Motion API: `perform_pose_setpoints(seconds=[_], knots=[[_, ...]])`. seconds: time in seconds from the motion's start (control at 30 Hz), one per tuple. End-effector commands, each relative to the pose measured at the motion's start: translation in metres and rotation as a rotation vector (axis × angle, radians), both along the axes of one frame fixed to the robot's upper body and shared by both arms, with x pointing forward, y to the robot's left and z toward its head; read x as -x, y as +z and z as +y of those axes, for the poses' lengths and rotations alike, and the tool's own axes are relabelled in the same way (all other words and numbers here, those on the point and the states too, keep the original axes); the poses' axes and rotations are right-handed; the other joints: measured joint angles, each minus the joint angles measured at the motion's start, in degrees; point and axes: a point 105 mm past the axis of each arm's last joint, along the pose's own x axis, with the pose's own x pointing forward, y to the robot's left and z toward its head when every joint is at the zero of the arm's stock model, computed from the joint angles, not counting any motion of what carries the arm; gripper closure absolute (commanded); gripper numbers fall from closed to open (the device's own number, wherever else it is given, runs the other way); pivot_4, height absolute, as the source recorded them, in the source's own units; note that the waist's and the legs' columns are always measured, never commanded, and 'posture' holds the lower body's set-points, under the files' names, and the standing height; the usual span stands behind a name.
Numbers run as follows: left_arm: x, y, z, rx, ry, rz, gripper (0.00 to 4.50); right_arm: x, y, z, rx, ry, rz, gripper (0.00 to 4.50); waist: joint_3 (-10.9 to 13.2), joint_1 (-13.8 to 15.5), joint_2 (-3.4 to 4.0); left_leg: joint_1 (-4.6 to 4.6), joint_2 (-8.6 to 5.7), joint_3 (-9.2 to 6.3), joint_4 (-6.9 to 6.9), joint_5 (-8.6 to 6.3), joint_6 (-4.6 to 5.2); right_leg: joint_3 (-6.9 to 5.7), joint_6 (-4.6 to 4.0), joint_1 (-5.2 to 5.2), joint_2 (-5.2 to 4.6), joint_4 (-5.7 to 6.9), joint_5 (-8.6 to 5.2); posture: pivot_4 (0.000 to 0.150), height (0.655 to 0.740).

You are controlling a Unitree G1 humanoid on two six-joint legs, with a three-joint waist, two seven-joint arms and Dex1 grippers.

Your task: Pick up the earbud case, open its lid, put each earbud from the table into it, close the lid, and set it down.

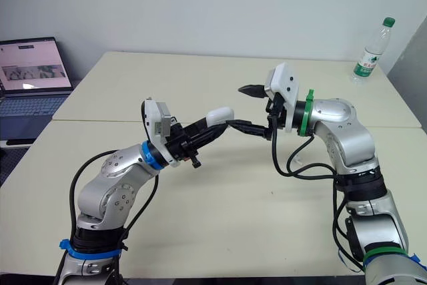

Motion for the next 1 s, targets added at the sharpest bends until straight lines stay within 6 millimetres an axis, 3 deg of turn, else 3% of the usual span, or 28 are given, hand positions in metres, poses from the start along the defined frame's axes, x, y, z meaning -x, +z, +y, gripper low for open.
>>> perform_pose_setpoints(seconds=[0.03, 1.0], knots=[[0.009, 0.011, -0.006, 0.015, -0.041, -0.051, 3.71, 0.002, 0.008, 0.000, 0.006, 0.004, -0.054, 0.11, 0.0, 0.0, 0.00, -0.01, -0.01, 0.00, 0.00, 0.00, 0.00, 0.01, 0.00, 0.00, 0.00, 0.00, 0.00, 0.150, 0.7400], [0.014, 0.005, -0.008, -0.006, -0.056, -0.048, 3.71, -0.007, 0.030, -0.001, -0.143, -0.048, 0.018, 0.11, 0.0, 0.1, 0.00, -0.02, -0.02, 0.02, -0.01, 0.00, 0.00, 0.01, 0.00, 0.00, -0.03, -0.03, 0.00, 0.150, 0.7400]])
